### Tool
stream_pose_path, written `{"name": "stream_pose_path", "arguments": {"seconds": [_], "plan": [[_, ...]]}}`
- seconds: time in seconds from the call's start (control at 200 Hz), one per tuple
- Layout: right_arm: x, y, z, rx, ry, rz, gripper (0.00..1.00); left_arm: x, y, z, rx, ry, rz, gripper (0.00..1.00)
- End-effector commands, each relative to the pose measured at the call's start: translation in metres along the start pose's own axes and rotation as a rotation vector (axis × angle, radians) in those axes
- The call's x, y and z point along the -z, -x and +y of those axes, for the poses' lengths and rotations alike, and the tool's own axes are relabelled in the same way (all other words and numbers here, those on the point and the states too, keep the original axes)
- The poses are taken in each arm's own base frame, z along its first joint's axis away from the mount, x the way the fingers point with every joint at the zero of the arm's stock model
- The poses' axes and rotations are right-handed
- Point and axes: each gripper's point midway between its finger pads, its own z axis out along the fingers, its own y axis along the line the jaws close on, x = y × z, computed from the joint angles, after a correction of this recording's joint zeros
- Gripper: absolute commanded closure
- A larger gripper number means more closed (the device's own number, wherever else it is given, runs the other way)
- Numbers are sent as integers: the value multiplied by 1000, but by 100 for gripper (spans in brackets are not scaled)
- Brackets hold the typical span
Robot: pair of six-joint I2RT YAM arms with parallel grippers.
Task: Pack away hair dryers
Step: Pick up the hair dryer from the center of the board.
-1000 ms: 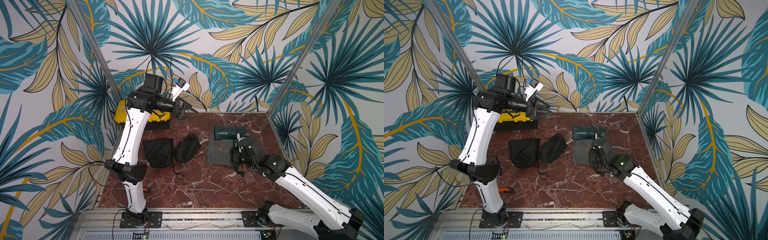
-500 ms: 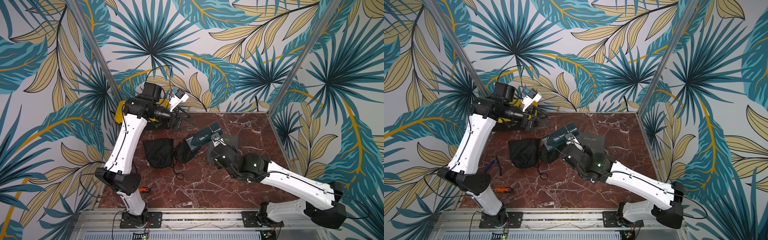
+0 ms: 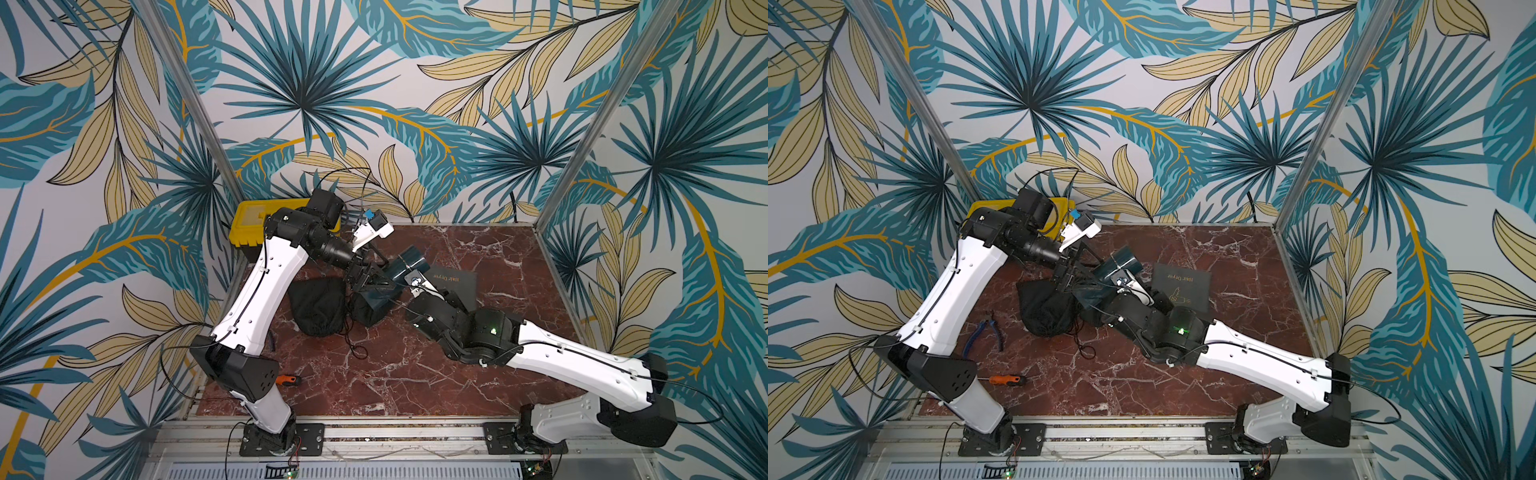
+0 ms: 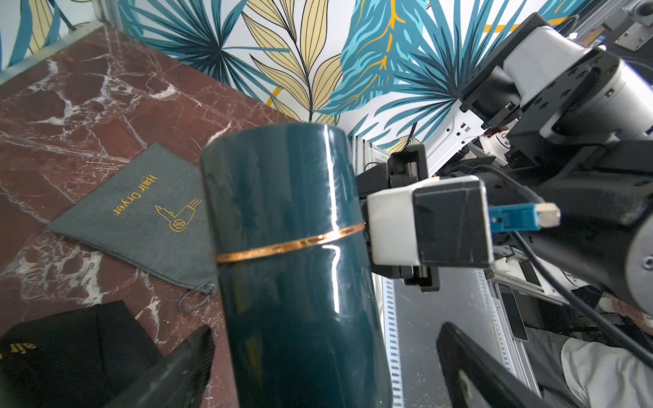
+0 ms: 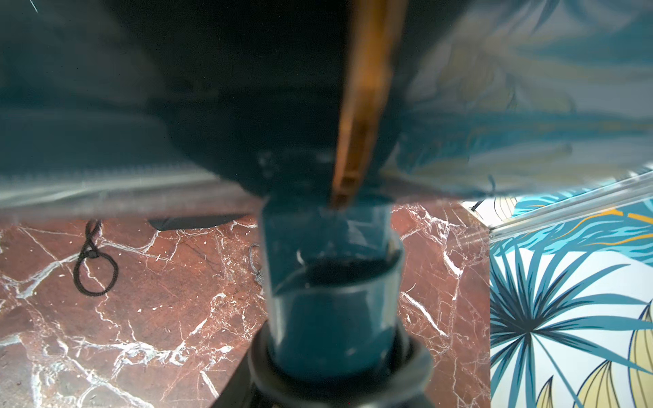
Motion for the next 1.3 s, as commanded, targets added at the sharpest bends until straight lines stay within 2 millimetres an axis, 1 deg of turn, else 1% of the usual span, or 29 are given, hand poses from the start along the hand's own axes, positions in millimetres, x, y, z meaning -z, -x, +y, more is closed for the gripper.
{"name": "stream_pose_path", "arguments": {"seconds": [0.0, 0.125, 0.195, 0.33, 0.416, 0.486, 0.641, 0.741, 0.766, 0.811, 0.851, 0.871, 0.931, 1.036, 1.061, 1.081, 1.111, 1.186, 1.272, 1.297], "plan": [[12, 21, -14, -35, -45, -69, 100, 0, -5, -5, -17, -15, 19, 2], [16, 27, -13, -27, -52, -95, 100, -7, -18, -8, -4, -48, 68, 9], [18, 31, -11, -16, -51, -109, 100, -11, -24, -5, 4, -48, 96, 11], [19, 37, -5, 20, -58, -115, 100, -12, -23, -1, 2, -37, 104, 13], [20, 40, 1, 45, -64, -121, 100, -12, -20, -3, 3, -49, 94, 14], [21, 43, 3, 50, -66, -128, 100, -14, -22, -4, 5, -57, 103, 16], [25, 47, 2, 40, -68, -149, 100, -20, -32, -5, 25, -78, 140, 26], [26, 49, 3, 41, -71, -158, 100, -22, -36, -7, 48, -99, 151, 36], [26, 50, 4, 38, -69, -160, 100, -23, -37, -8, 54, -105, 152, 41], [26, 51, 4, 35, -72, -165, 100, -24, -39, -9, 64, -116, 154, 55], [26, 52, 4, 33, -71, -171, 100, -24, -40, -10, 70, -120, 153, 65], [26, 52, 4, 32, -72, -174, 100, -25, -41, -10, 75, -124, 154, 68], [26, 53, 4, 28, -71, -183, 100, -25, -42, -9, 83, -127, 154, 74], [25, 53, 5, 24, -67, -188, 100, -25, -41, -10, 98, -128, 153, 92], [26, 53, 6, 27, -64, -187, 96, -25, -41, -11, 97, -126, 152, 97], [25, 53, 6, 28, -65, -183, 90, -24, -40, -11, 98, -124, 151, 100], [25, 52, 5, 26, -65, -178, 80, -23, -40, -11, 95, -118, 153, 100], [26, 49, 3, 19, -69, -169, 60, -21, -41, -8, 82, -87, 172, 100], [30, 44, -3, 12, -55, -154, 40, -18, -45, -9, 47, -59, 196, 100], [32, 41, -4, 10, -42, -142, 36, -16, -46, -11, 31, -56, 204, 100]]}}
